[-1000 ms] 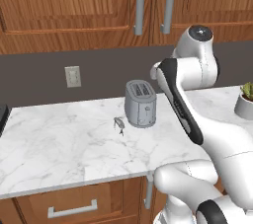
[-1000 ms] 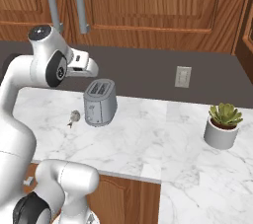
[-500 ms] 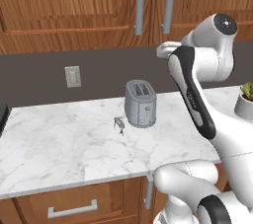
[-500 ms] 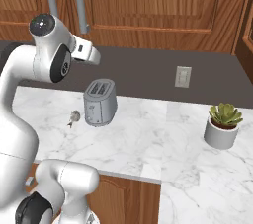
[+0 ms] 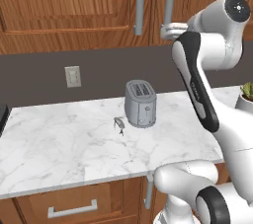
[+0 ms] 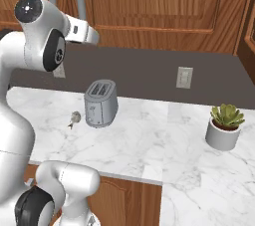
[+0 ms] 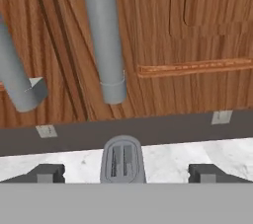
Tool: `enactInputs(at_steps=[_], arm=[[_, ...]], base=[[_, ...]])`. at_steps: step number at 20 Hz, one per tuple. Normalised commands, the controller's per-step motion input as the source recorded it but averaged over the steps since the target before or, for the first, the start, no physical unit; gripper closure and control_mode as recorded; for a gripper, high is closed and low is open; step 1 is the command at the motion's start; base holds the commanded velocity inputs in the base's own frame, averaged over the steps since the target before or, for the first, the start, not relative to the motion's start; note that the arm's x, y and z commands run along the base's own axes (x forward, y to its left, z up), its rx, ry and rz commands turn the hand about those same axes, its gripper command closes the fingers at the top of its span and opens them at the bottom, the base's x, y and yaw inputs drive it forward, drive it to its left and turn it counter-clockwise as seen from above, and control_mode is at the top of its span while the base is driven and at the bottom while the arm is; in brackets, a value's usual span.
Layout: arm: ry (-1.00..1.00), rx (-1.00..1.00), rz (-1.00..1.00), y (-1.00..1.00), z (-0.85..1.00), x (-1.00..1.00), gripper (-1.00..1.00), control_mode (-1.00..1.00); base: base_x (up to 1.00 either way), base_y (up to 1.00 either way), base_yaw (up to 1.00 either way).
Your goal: Retrieve the tupperware from the cabinet, then place the raw meat into the tupperware to avoid contamination.
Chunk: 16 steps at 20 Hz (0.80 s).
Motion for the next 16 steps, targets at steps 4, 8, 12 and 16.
enactInputs(at_steps=[4, 8, 12, 16], arm=[[-0.07, -0.14, 0.04, 0.09, 0.20, 0.42, -1.00, -1.00], [0.00, -0.12, 0.09, -0.06, 0.20, 0.52, -1.00, -1.00], [-0.01, -0.07, 0.04, -0.04, 0.30, 0.39, -1.00, -1.00], [0.00, -0.12, 0.00, 0.06, 0.14, 0.41, -1.00, -1.00]], base=[[0.00, 0.00, 0.00], [0.00, 0.00, 0.00], [0.00, 0.00, 0.00], [0.00, 0.00, 0.00]])
